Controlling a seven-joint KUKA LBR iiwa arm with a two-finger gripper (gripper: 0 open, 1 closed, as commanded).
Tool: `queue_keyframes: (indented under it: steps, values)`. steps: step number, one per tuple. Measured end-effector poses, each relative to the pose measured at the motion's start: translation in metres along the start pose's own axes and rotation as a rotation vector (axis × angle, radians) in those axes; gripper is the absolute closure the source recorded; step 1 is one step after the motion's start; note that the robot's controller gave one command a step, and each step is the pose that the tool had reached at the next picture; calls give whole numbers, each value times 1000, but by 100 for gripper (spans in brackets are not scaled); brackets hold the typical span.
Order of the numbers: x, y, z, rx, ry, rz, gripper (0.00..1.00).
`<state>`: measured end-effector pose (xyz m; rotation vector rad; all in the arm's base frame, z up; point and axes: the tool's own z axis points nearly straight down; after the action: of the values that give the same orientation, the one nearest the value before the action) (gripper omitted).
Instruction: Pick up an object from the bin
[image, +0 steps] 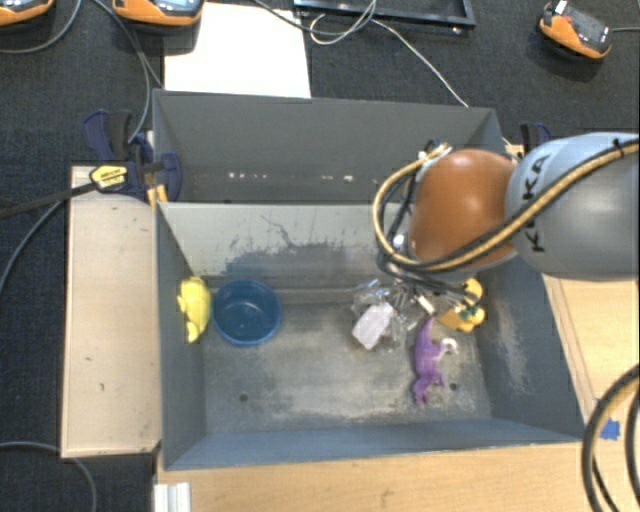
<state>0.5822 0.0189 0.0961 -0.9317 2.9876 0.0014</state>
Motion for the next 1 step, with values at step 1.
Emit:
queue_keyframes:
  steps: [1]
  values:
    - [-2,-1,-15,4,-7,2,100]
